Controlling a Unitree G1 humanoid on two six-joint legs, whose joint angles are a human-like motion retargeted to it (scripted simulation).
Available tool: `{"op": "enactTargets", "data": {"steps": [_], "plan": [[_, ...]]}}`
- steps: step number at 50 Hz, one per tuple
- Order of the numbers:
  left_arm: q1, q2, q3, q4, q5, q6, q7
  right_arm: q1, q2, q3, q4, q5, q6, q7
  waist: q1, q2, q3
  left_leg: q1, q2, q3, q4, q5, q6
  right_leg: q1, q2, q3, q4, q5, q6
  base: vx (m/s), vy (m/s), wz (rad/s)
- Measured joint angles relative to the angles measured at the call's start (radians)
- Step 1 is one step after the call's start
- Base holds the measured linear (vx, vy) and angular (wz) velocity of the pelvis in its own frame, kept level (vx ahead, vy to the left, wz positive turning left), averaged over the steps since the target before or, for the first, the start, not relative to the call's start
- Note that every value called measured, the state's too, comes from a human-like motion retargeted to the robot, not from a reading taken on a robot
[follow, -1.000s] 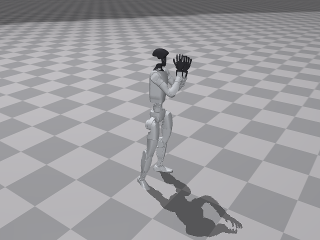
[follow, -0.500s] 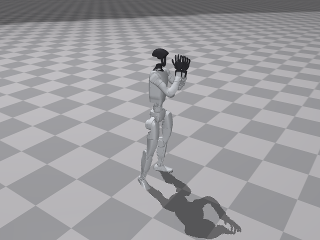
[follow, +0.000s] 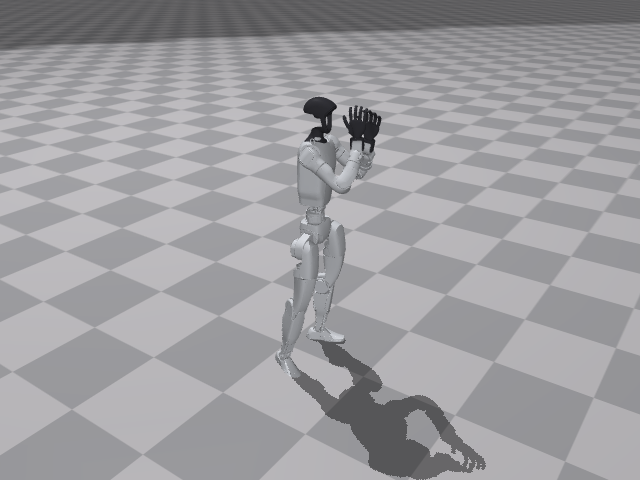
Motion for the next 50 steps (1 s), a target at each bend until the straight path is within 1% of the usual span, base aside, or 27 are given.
{"op": "enactTargets", "data": {"steps": [2, 5, 8, 9, 10, 13, 14, 18, 21, 22, 23, 25, 27, 31, 35, 36, 37, 40, 42, 45, 48, 50], "plan": [[0.0, 0.001, -0.01, -0.007, 0.014, -0.008, 0.017, -0.008, 0.005, 0.009, 0.0, 0.003, -0.011, -0.001, -0.003, 0.002, 0.0, 0.002, 0.001, 0.002, 0.001, -0.002, 0.001, -0.001, 0.0, 0.003, 0.002, -0.001, -0.001, 0.0, 0.0, 0.0], [0.021, 0.011, 0.026, -0.029, 0.031, -0.011, 0.035, 0.009, -0.005, -0.015, -0.008, 0.003, -0.015, -0.024, -0.004, 0.003, 0.0, 0.004, 0.003, 0.006, 0.002, -0.004, 0.002, -0.003, 0.001, 0.007, 0.008, -0.003, -0.001, 0.0, 0.0, 0.0], [0.032, 0.01, 0.075, -0.035, 0.046, -0.003, 0.089, 0.04, -0.008, -0.054, -0.015, -0.034, 0.003, -0.136, -0.002, 0.003, 0.0, 0.007, 0.005, 0.011, 0.003, -0.007, 0.003, -0.006, 0.001, 0.011, 0.015, -0.004, 0.0, 0.0, 0.0, 0.0], [0.031, 0.005, 0.078, -0.035, 0.045, 0.0, 0.09, 0.047, -0.004, -0.058, -0.016, -0.033, 0.005, -0.143, -0.002, 0.003, -0.001, 0.008, 0.006, 0.012, 0.003, -0.008, 0.003, -0.007, 0.001, 0.012, 0.017, -0.005, 0.001, 0.0, 0.0, 0.0], [0.028, -0.001, 0.075, -0.034, 0.04, 0.002, 0.082, 0.051, 0.002, -0.057, -0.016, -0.027, 0.006, -0.135, -0.003, 0.004, -0.002, 0.009, 0.007, 0.014, 0.004, -0.009, 0.004, -0.008, 0.001, 0.014, 0.019, -0.005, 0.0, 0.0, 0.0, 0.0], [0.011, -0.011, 0.02, -0.028, 0.02, 0.003, 0.016, 0.025, 0.011, -0.004, -0.005, 0.008, -0.005, 0.014, -0.007, 0.006, -0.004, 0.012, 0.008, 0.018, 0.004, -0.011, 0.008, -0.01, 0.002, 0.02, 0.025, -0.007, -0.001, 0.0, 0.0, 0.0], [0.006, -0.011, 0.007, -0.027, 0.024, 0.0, 0.021, 0.019, 0.012, 0.006, -0.002, 0.006, -0.008, 0.016, -0.008, 0.006, -0.005, 0.013, 0.009, 0.02, 0.004, -0.012, 0.008, -0.011, 0.002, 0.022, 0.026, -0.007, -0.002, 0.0, 0.0, 0.0], [0.013, 0.0, 0.018, -0.036, 0.032, -0.011, 0.051, 0.034, 0.007, -0.016, -0.005, -0.018, -0.008, -0.058, -0.012, 0.005, -0.004, 0.015, 0.01, 0.025, 0.005, -0.014, 0.009, -0.014, 0.003, 0.028, 0.029, -0.008, -0.002, 0.0, 0.0, 0.0], [0.029, 0.008, 0.055, -0.042, 0.034, -0.011, 0.103, 0.065, 0.011, -0.064, -0.019, -0.032, 0.002, -0.167, -0.011, 0.004, -0.002, 0.016, 0.011, 0.029, 0.004, -0.014, 0.009, -0.016, 0.004, 0.031, 0.029, -0.008, 0.0, 0.0, 0.0, 0.0], [0.032, 0.006, 0.06, -0.042, 0.036, -0.01, 0.111, 0.071, 0.014, -0.072, -0.024, -0.031, 0.002, -0.18, -0.012, 0.003, -0.002, 0.016, 0.012, 0.031, 0.004, -0.015, 0.009, -0.016, 0.004, 0.033, 0.029, -0.008, 0.0, 0.0, 0.0, 0.0], [0.034, 0.001, 0.056, -0.04, 0.032, -0.008, 0.1, 0.072, 0.017, -0.069, -0.027, -0.024, 0.001, -0.159, -0.012, 0.003, -0.003, 0.017, 0.012, 0.032, 0.004, -0.015, 0.009, -0.017, 0.004, 0.034, 0.029, -0.008, 0.001, 0.0, 0.0, 0.0], [0.031, -0.013, 0.028, -0.033, 0.021, -0.005, 0.044, 0.056, 0.021, -0.033, -0.027, 0.011, -0.015, -0.026, -0.015, 0.003, -0.004, 0.018, 0.012, 0.035, 0.004, -0.016, 0.011, -0.018, 0.005, 0.038, 0.029, -0.009, 0.0, 0.0, 0.0, 0.0], [0.026, -0.019, 0.001, -0.024, 0.021, -0.006, 0.029, 0.035, 0.022, 0.0, -0.021, 0.033, -0.021, 0.04, -0.017, 0.003, -0.004, 0.018, 0.012, 0.038, 0.004, -0.017, 0.012, -0.019, 0.006, 0.041, 0.029, -0.009, 0.0, 0.0, 0.0, 0.0], [0.04, 0.001, 0.004, -0.033, 0.017, -0.018, 0.036, 0.041, 0.009, -0.004, -0.019, 0.048, -0.03, 0.018, -0.019, 0.003, -0.002, 0.018, 0.013, 0.042, 0.004, -0.017, 0.012, -0.021, 0.007, 0.045, 0.026, -0.008, 0.001, 0.0, 0.0, 0.0], [0.07, 0.019, 0.036, -0.045, 0.008, -0.031, 0.094, 0.075, 0.006, -0.045, -0.033, 0.023, -0.027, -0.118, -0.018, 0.001, 0.001, 0.017, 0.013, 0.045, 0.004, -0.016, 0.013, -0.02, 0.008, 0.047, 0.019, -0.006, 0.004, 0.0, 0.0, 0.0], [0.073, 0.013, 0.039, -0.045, 0.003, -0.03, 0.093, 0.081, 0.011, -0.052, -0.034, 0.023, -0.025, -0.12, -0.018, 0.001, 0.001, 0.017, 0.012, 0.046, 0.003, -0.016, 0.013, -0.02, 0.008, 0.047, 0.018, -0.005, 0.005, 0.0, 0.0, 0.0], [0.074, 0.007, 0.039, -0.044, -0.002, -0.029, 0.083, 0.084, 0.016, -0.053, -0.034, 0.029, -0.025, -0.102, -0.018, 0.001, 0.002, 0.017, 0.012, 0.046, 0.003, -0.017, 0.014, -0.02, 0.009, 0.048, 0.016, -0.005, 0.005, 0.0, 0.0, 0.0], [0.059, -0.002, 0.012, -0.031, 0.005, -0.018, 0.006, 0.069, 0.022, -0.009, -0.022, 0.065, -0.03, 0.07, -0.018, 0.002, 0.0, 0.017, 0.012, 0.047, 0.003, -0.017, 0.015, -0.019, 0.009, 0.048, 0.014, -0.004, 0.005, 0.0, 0.0, 0.0], [0.055, -0.007, 0.003, -0.026, 0.019, -0.022, 0.018, 0.057, 0.024, 0.012, -0.009, 0.066, -0.035, 0.07, -0.02, 0.003, 0.0, 0.016, 0.012, 0.046, 0.003, -0.017, 0.015, -0.019, 0.01, 0.048, 0.013, -0.004, 0.005, 0.0, 0.0, 0.0], [0.073, -0.021, 0.03, -0.042, 0.005, -0.027, 0.024, 0.063, 0.022, 0.0, -0.002, 0.074, -0.037, 0.038, -0.021, 0.005, 0.002, 0.014, 0.012, 0.044, 0.004, -0.016, 0.014, -0.02, 0.009, 0.046, 0.013, -0.004, 0.004, 0.0, 0.0, 0.0], [0.087, -0.019, 0.087, -0.064, 0.049, -0.023, 0.103, 0.088, 0.008, -0.044, -0.011, 0.024, -0.033, -0.077, -0.017, 0.006, 0.002, 0.013, 0.011, 0.042, 0.003, -0.015, 0.012, -0.02, 0.009, 0.043, 0.012, -0.003, 0.006, 0.0, 0.0, 0.0], [0.085, -0.018, 0.099, -0.071, 0.073, -0.016, 0.127, 0.099, 0.009, -0.054, -0.02, 0.01, -0.032, -0.115, -0.015, 0.008, 0.002, 0.012, 0.011, 0.04, 0.002, -0.015, 0.011, -0.019, 0.008, 0.041, 0.011, -0.003, 0.008, 0.0, 0.0, 0.0]]}}
